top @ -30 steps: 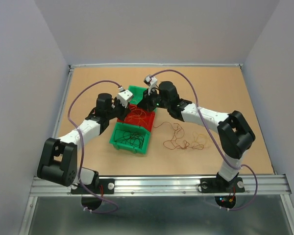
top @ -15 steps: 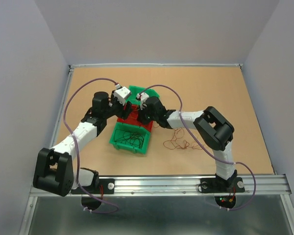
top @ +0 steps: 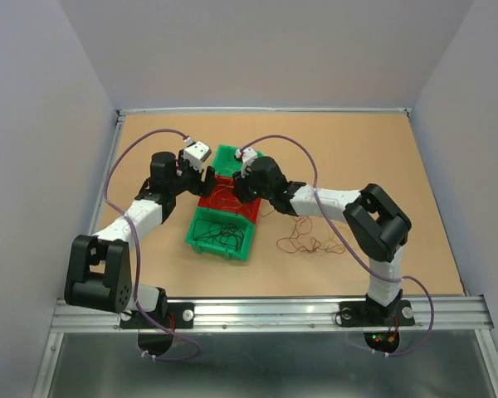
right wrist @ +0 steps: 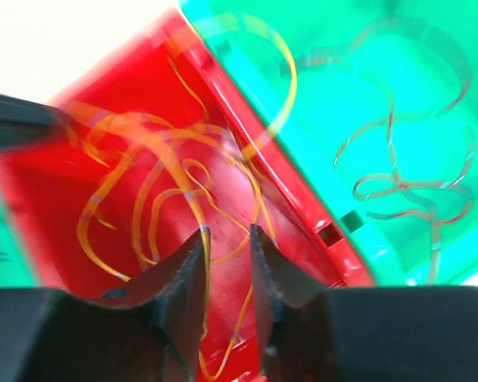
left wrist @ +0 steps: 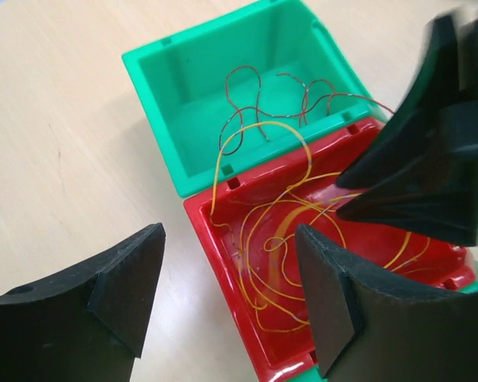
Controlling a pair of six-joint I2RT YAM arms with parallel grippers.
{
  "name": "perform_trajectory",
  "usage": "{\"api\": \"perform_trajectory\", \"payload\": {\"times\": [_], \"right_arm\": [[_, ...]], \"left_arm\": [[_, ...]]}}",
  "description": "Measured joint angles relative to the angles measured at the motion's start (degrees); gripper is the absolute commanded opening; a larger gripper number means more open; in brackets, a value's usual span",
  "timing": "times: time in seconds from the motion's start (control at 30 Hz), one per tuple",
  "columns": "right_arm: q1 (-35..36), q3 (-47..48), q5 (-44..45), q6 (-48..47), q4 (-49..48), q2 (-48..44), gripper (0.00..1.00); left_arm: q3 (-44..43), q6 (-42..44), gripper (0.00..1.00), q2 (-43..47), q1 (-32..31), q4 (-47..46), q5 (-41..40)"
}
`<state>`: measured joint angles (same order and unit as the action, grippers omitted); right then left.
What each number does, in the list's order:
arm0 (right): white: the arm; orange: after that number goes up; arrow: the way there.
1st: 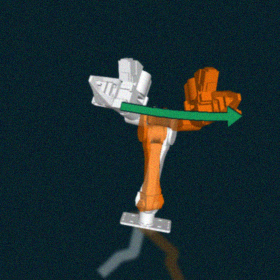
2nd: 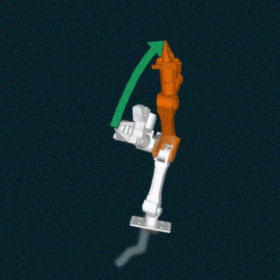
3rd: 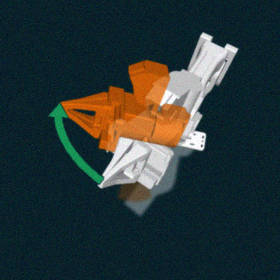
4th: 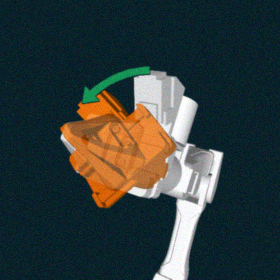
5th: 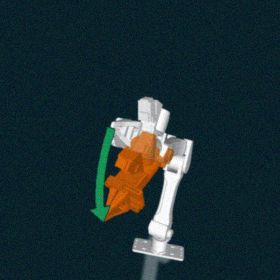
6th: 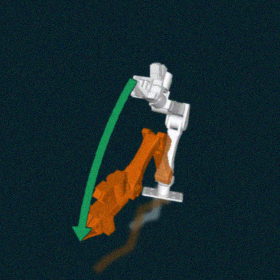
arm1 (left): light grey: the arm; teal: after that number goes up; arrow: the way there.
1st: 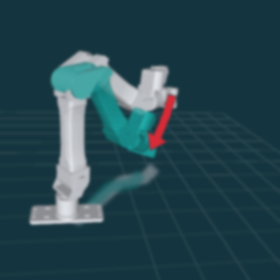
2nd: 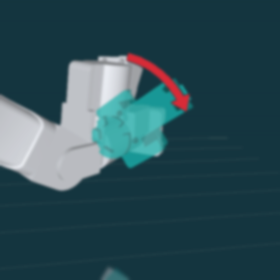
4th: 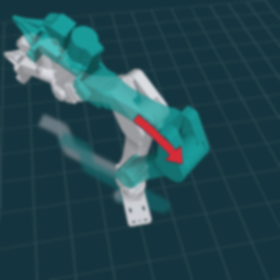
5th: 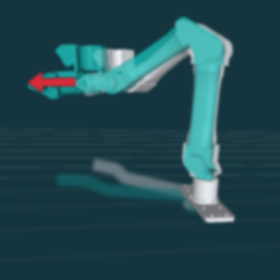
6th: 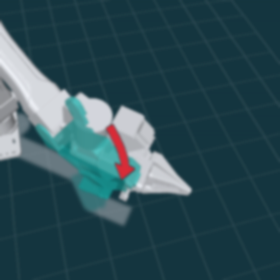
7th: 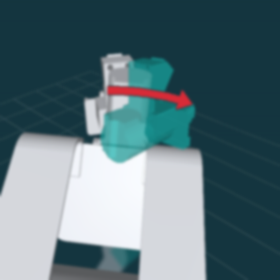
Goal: Untangle the cables
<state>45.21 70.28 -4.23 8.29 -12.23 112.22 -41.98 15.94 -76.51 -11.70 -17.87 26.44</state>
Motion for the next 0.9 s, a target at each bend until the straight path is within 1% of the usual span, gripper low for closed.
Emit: {"api": "perform_trajectory", "payload": {"times": [0.1,0.13,0.2,0.43,0.53,0.8,0.83,0.87,0.9], "right_arm": [[0.00,0.00,0.00,-0.37,-0.26,-2.84,0.37],[0.00,0.00,0.02,-0.50,-0.37,-3.72,0.39],[0.00,0.04,0.28,-0.66,-0.57,-4.68,0.39],[0.00,0.26,0.94,-0.98,-0.17,-4.72,0.40],[0.00,1.46,1.73,-1.05,-0.15,-4.02,0.45],[0.00,6.69,4.74,-1.42,-0.26,1.49,0.49],[0.00,7.39,5.66,-1.44,-0.24,1.99,0.49],[0.00,8.17,6.27,-1.49,-0.26,2.62,0.47],[0.00,8.44,6.97,-1.60,-0.26,2.91,0.43]], "left_arm": [[-0.87,-0.63,0.78,-2.93,1.03,-0.11,1.62],[-1.29,-0.87,0.77,-3.67,1.31,-0.26,2.14],[-2.10,-1.18,0.77,-4.79,1.44,-0.68,3.10],[-2.69,-1.51,0.75,-6.32,2.12,-2.14,6.03],[-2.69,-1.46,0.74,-6.32,2.25,-2.51,6.14],[-2.64,-1.49,0.74,-6.32,2.84,-2.93,6.08],[-2.64,-1.49,0.73,-6.32,2.86,-2.93,6.08],[-2.64,-1.49,0.73,-6.32,2.86,-2.93,6.05],[-2.64,-1.49,0.72,-6.32,2.89,-2.93,6.05]]}}
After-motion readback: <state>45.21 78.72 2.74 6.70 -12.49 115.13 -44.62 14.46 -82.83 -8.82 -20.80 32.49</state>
